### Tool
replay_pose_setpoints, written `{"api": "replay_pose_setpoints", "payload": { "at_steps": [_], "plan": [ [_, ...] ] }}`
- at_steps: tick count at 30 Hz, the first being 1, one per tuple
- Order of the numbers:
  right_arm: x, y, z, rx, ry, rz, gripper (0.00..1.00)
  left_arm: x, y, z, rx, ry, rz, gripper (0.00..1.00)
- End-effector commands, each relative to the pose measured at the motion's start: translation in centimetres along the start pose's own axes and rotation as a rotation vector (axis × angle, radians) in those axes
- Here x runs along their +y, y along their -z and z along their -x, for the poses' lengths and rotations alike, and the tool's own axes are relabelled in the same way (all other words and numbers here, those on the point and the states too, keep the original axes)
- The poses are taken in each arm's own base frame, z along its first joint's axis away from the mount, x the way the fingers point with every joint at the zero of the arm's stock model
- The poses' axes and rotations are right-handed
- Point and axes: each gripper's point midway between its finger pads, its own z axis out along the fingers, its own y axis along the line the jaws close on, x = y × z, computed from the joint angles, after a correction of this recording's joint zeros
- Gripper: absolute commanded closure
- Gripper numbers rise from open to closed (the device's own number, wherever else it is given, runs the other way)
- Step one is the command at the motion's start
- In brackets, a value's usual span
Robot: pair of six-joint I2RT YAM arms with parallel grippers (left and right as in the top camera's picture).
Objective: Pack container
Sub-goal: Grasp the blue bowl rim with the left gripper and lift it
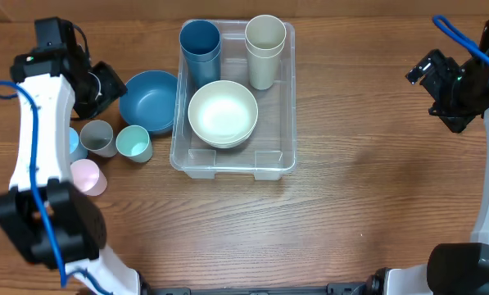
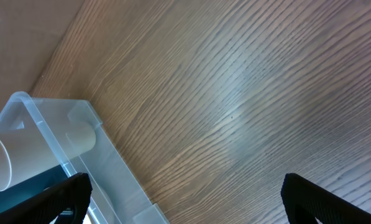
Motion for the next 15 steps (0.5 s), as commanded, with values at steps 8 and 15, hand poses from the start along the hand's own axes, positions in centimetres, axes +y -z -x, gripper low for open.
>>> {"api": "replay_pose_setpoints", "payload": {
  "at_steps": [8,15],
  "plan": [
    [0.6,1.2,0.6,-0.035,0.006,0.023,0.00,2.0,-5.2,1.9,0.033,0.013,0.000,0.45],
    [0.6,1.2,0.5,-0.031,0.005,0.020,0.00,2.4,-6.7,2.7,0.015,0.007,0.019,0.48]
  ]
}}
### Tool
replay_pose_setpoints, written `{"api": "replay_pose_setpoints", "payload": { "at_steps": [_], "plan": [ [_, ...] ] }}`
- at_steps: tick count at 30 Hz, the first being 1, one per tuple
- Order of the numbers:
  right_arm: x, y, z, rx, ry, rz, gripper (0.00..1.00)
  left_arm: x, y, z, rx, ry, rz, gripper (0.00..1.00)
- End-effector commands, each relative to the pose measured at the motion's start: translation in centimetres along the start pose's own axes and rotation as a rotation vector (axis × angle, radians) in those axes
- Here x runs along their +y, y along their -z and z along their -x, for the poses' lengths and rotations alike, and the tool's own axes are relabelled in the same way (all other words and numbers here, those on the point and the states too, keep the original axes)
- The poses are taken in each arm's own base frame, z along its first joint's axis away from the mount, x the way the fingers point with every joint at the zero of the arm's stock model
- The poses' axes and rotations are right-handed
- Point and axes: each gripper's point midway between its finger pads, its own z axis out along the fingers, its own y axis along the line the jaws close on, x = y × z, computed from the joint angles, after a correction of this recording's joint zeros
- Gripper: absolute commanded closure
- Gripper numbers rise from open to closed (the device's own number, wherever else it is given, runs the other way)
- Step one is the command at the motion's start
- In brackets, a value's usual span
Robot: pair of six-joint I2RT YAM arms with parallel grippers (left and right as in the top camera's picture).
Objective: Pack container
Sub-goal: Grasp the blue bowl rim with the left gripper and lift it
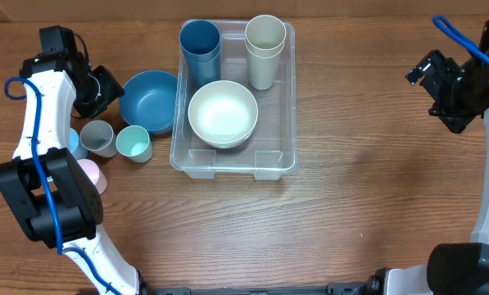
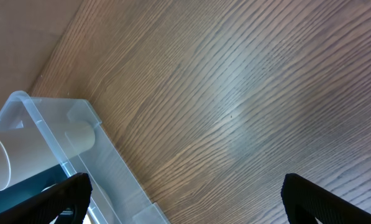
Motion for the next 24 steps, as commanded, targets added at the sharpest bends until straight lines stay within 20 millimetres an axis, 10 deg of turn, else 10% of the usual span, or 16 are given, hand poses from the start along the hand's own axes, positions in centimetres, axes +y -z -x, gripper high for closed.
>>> {"api": "replay_pose_setpoints", "payload": {
  "at_steps": [1,24],
  "plan": [
    [0.6,1.2,0.5,-0.031,0.005,0.021,0.00,0.7,-2.0,-0.3,0.036,-0.014,0.021,0.49],
    [0.5,1.2,0.4,-0.025,0.004,0.018,0.00,0.5,-4.6,-0.3,0.060,-0.036,-0.001,0.95]
  ]
}}
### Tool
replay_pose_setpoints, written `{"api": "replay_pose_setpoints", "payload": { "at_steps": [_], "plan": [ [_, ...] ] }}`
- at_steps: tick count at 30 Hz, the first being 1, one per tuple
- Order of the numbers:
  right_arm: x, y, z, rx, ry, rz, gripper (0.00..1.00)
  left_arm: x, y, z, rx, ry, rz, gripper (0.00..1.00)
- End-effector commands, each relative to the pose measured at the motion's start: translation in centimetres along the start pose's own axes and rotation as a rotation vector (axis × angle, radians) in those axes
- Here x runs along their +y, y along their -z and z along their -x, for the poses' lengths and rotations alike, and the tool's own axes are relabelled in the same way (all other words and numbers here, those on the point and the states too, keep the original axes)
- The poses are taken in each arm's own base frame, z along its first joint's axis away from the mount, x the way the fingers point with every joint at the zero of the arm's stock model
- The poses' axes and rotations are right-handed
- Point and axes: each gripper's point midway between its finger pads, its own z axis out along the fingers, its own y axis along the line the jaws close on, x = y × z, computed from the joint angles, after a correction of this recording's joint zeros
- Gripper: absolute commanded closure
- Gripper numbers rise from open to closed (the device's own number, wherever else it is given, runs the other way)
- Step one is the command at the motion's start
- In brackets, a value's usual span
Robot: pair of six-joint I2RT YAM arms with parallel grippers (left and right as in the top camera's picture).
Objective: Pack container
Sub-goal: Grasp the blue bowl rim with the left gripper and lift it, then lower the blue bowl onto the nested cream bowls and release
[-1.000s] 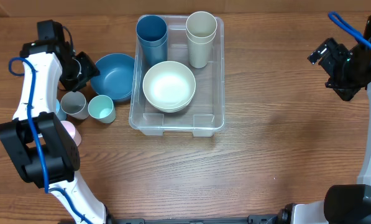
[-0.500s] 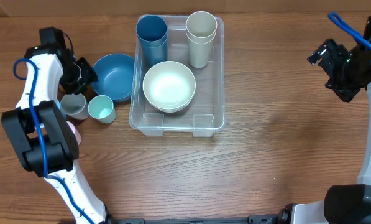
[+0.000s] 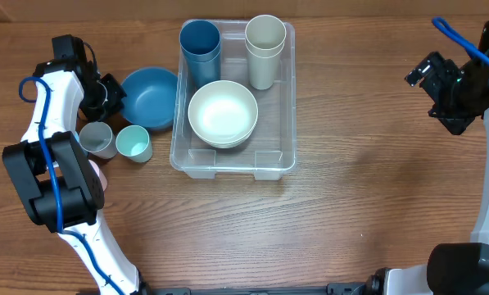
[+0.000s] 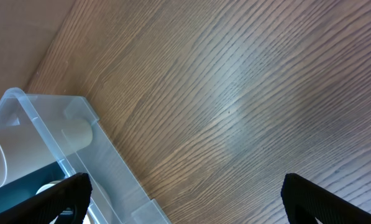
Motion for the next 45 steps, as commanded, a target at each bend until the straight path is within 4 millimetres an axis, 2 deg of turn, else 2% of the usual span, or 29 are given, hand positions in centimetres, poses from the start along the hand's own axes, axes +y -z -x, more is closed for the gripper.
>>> {"api": "replay_pose_setpoints", "payload": {
  "at_steps": [1,7,11,16,17,19,22,23,26,29,30,32,35,39,43,45],
  "plan": [
    [0.7,1.2,0.7,-0.039,0.006,0.026,0.00,-0.5,0.1,0.3,-0.010,-0.024,-0.019,0.96],
    [0.7,1.2,0.7,-0.040,0.006,0.027,0.00,-1.1,0.9,1.0,-0.039,-0.012,-0.039,0.96],
    [0.7,1.2,0.7,-0.040,0.006,0.026,0.00,-2.3,3.8,2.2,-0.078,-0.021,-0.055,0.96],
    [0.7,1.2,0.7,-0.040,0.007,0.026,0.00,-4.0,10.7,3.3,-0.146,0.003,-0.071,0.96],
    [0.7,1.2,0.7,-0.040,0.006,0.026,0.00,-4.3,12.0,3.3,-0.157,0.011,-0.074,0.96],
    [0.7,1.2,0.7,-0.040,0.007,0.026,0.00,-4.9,15.7,2.7,-0.185,0.027,-0.090,0.96],
    [0.7,1.2,0.7,-0.039,0.006,0.026,0.00,-5.1,20.2,0.9,-0.214,0.021,-0.101,0.96],
    [0.7,1.2,0.7,-0.039,0.006,0.026,0.00,-4.8,22.3,-0.1,-0.239,0.019,-0.093,0.96],
    [0.7,1.2,0.7,-0.039,0.006,0.026,0.00,-4.0,26.6,-2.4,-0.298,0.016,-0.072,0.96],
    [0.7,1.2,0.7,-0.040,0.006,0.027,0.00,-4.2,29.3,-6.0,-0.285,-0.008,-0.086,0.96],
    [0.7,1.2,0.8,-0.041,0.007,0.027,0.00,-4.4,29.4,-6.6,-0.272,-0.015,-0.084,0.96],
    [0.7,1.2,0.8,-0.043,0.007,0.028,0.00,-5.2,28.9,-9.5,-0.193,-0.042,-0.069,0.96],
    [0.7,1.2,0.8,-0.043,0.007,0.028,0.00,-6.8,27.5,-11.4,-0.130,-0.061,-0.067,0.96],
    [0.7,1.2,0.8,-0.043,0.007,0.028,0.00,-10.8,23.4,-13.7,-0.077,-0.108,-0.084,0.96],
    [0.7,1.2,0.8,-0.043,0.007,0.028,0.00,-12.7,18.0,-15.2,-0.053,-0.112,-0.061,0.96],
    [0.7,1.2,0.8,-0.043,0.007,0.028,0.00,-13.2,16.2,-15.5,-0.053,-0.107,-0.069,0.96]
  ]
}}
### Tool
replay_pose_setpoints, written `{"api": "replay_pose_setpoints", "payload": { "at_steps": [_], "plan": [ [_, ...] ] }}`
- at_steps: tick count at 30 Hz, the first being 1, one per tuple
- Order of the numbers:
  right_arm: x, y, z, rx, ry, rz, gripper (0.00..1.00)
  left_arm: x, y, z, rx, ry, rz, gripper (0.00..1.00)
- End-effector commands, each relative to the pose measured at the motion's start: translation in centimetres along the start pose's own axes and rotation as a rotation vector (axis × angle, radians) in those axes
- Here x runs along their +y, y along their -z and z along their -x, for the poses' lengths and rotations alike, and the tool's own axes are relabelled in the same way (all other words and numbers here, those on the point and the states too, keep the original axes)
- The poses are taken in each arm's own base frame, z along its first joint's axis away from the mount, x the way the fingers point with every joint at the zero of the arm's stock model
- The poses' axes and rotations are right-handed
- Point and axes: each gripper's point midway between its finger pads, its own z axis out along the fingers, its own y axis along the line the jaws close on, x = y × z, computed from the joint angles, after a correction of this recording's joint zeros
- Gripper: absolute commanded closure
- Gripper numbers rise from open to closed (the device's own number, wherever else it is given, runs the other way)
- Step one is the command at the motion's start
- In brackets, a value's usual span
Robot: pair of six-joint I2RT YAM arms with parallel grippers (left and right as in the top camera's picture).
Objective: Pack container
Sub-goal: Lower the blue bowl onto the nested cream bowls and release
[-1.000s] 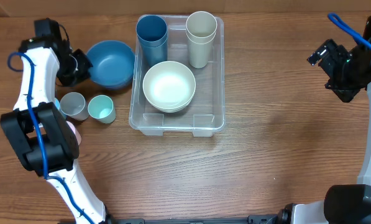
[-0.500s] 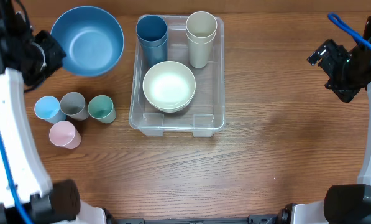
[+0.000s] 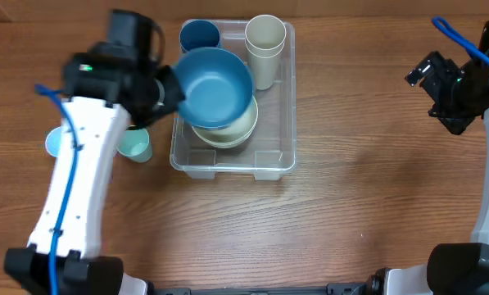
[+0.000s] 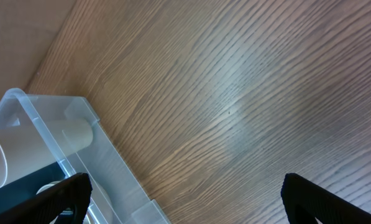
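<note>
The blue bowl (image 3: 217,85) hangs tilted over the clear plastic container (image 3: 290,123), with my left gripper (image 3: 164,90) shut on its left rim. Below it a cream bowl (image 3: 237,131) shows in the container. A dark blue cup (image 3: 198,34) and stacked cream cups (image 3: 265,39) stand at the container's far end. My right gripper (image 3: 428,75) stays open far to the right above bare wood. In the right wrist view the right gripper (image 4: 185,202) has its fingers wide apart, and the container's corner (image 4: 79,146) lies at lower left.
A small teal cup (image 3: 136,146) and a light blue cup (image 3: 53,141) stand left of the container, partly under my left arm. Other small cups there are hidden by the arm. The wooden table (image 3: 375,188) stretches between the container and the right arm.
The left gripper was at the blue bowl's left rim on the table beside the container. Now it holds the bowl raised over the cream bowl in the container. The right arm is unmoved.
The left gripper stood just left of the blue bowl, which sat on the table beside the container. It then sat against the bowl's left rim. Now the bowl is off the table and over the container, held by that gripper. The right arm stayed still throughout.
</note>
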Motion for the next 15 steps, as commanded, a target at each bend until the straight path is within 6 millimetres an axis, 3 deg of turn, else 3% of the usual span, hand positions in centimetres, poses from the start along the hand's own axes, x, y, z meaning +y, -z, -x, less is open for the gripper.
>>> {"api": "replay_pose_setpoints", "payload": {
  "at_steps": [1,9,15],
  "plan": [
    [0.7,1.2,0.7,-0.039,0.006,0.026,0.00,0.4,-4.0,-0.8,0.010,0.092,0.023,0.96],
    [0.7,1.2,0.7,-0.039,0.006,0.026,0.00,2.8,-9.0,-1.7,0.014,0.139,0.083,0.96],
    [0.7,1.2,0.7,-0.039,0.006,0.026,0.00,1.8,-10.2,-1.6,0.022,0.116,0.031,0.96]
  ]
}}
